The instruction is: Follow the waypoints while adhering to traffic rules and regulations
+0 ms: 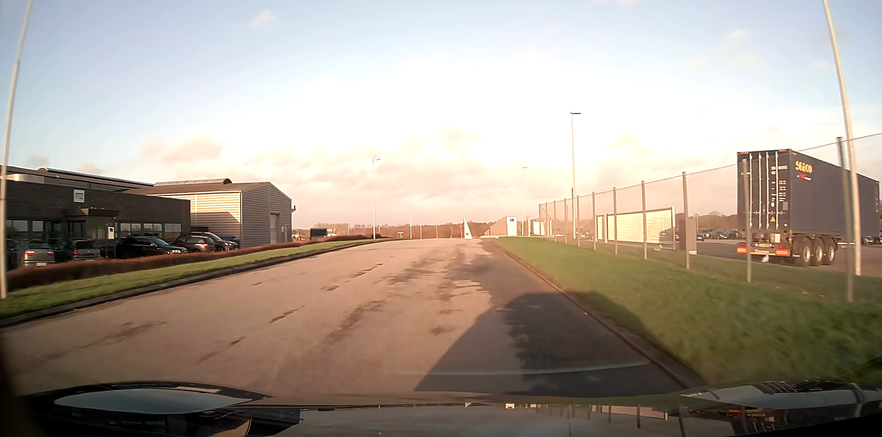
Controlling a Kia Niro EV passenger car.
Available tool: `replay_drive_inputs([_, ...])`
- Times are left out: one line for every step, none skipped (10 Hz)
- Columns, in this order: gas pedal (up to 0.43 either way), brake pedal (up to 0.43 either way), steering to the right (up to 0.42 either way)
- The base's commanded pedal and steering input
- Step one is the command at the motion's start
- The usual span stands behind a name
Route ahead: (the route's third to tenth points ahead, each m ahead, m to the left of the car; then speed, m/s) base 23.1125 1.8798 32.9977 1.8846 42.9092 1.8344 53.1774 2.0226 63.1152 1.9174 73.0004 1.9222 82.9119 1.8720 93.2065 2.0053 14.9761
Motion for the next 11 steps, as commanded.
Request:
replay_drive_inputs([0.138, 0.000, -0.007])
replay_drive_inputs([0.138, 0.000, -0.007])
replay_drive_inputs([0.157, 0.000, -0.007])
replay_drive_inputs([0.177, 0.000, -0.007])
replay_drive_inputs([0.177, 0.000, -0.007])
replay_drive_inputs([0.177, 0.000, -0.007])
replay_drive_inputs([0.157, 0.000, -0.003])
replay_drive_inputs([0.138, 0.000, 0.001])
replay_drive_inputs([0.130, 0.000, 0.004])
replay_drive_inputs([0.118, 0.000, 0.005])
replay_drive_inputs([0.118, 0.000, 0.005])
